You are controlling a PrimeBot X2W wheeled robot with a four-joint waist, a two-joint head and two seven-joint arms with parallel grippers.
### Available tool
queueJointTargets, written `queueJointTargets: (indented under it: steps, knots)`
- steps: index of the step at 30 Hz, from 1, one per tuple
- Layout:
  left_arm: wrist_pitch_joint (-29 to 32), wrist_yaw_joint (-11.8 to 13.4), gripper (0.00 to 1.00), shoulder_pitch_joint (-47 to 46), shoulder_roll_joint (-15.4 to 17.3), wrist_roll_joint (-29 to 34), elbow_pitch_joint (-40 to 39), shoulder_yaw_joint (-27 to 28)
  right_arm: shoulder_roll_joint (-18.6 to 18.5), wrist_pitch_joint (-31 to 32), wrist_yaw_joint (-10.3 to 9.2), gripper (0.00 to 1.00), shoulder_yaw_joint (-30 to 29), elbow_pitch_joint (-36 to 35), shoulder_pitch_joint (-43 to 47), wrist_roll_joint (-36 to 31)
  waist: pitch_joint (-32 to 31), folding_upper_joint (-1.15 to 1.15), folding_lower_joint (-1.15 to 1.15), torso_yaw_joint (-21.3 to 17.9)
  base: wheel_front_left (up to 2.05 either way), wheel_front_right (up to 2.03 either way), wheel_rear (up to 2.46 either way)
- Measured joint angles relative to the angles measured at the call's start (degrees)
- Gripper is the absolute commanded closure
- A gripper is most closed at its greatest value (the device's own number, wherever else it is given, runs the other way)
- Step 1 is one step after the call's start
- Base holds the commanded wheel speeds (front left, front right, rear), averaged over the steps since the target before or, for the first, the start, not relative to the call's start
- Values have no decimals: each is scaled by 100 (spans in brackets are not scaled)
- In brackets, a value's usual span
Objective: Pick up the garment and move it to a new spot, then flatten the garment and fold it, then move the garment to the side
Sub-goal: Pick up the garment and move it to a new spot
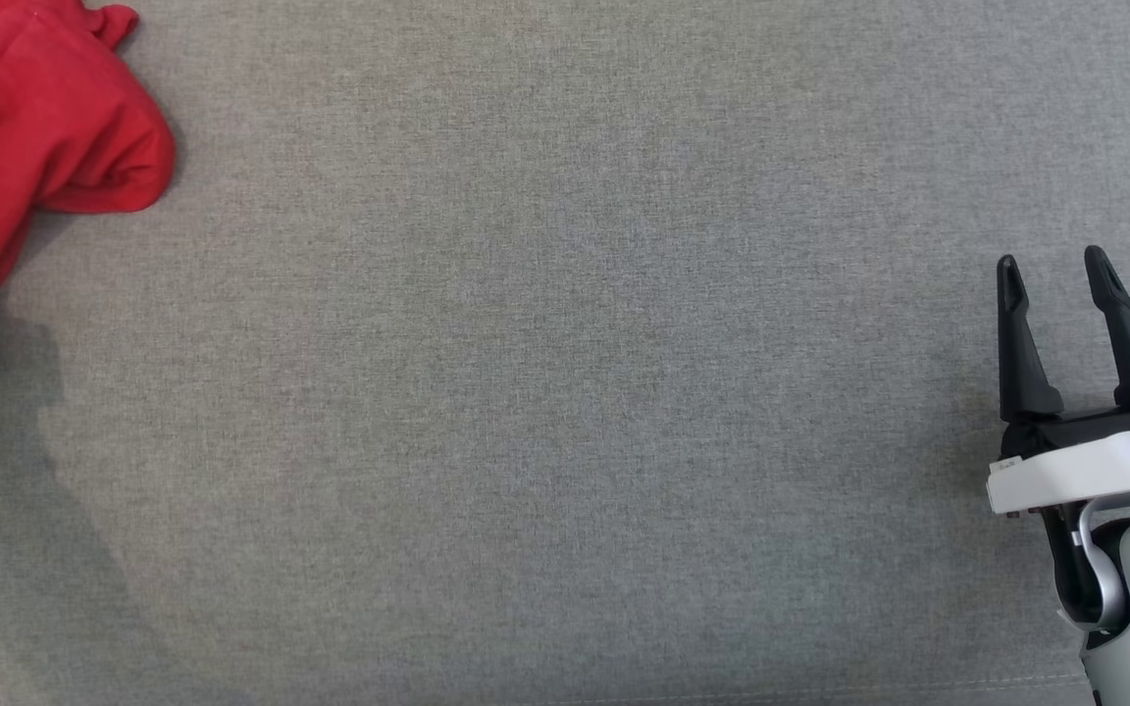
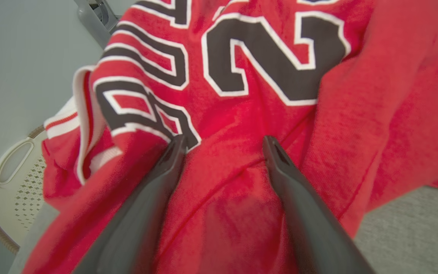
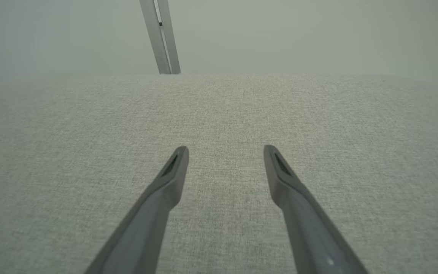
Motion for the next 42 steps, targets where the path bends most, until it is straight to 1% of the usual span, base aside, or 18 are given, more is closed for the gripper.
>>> queueJointTargets:
  steps: [2, 5, 13, 18, 22, 26, 31, 36, 42]
  knots:
    - [24, -20, 100, -12, -16, -27, 124, -80, 1, 9, 0, 0, 30, 1, -1, 0, -19, 0, 0, 5, 0, 0, 0]
    - [1, -27, 100, -19, -16, -38, 271, -171, 1, 24, 0, 0, 58, 7, -3, 0, -54, 0, 0, 4, 0, 0, 0]
    - [-560, -43, 100, -142, 70, 30, 415, -343, 4, 32, 0, 0, 98, 110, 2, 12, -265, 0, 0, 3, 0, 0, 0]
    - [-1029, 0, 100, -306, 156, 174, 286, -466, 78, 14, 0, 0, 164, 205, 37, 21, -481, 0, 0, 33, 0, 0, 0]
    - [-1381, 35, 100, -492, 203, 299, 3, -563, 152, -3, 0, 0, 229, 334, 60, 62, -699, 0, 0, 61, 0, 0, 0]
    - [-1555, 76, 100, -763, 257, 426, -444, -705, 237, -37, 0, 0, 268, 453, 81, 77, -935, 0, 0, 72, 0, 0, 0]
    - [-1511, 77, 100, -1107, 237, 615, -1217, -972, 358, -55, 0, 0, 285, 593, 129, 134, -1204, 0, 0, 33, 0, 0, 0]
    - [-1160, 54, 100, -1421, 40, 662, -2268, -1254, 526, -77, 0, 0, 305, 711, 172, 163, -1382, 0, 0, -148, 0, 0, 0]
    - [-643, 27, 100, -1594, -322, 587, -3385, -1618, 683, -86, 0, 0, 342, 735, 170, 207, -1495, 0, 0, -505, 0, 0, 0]
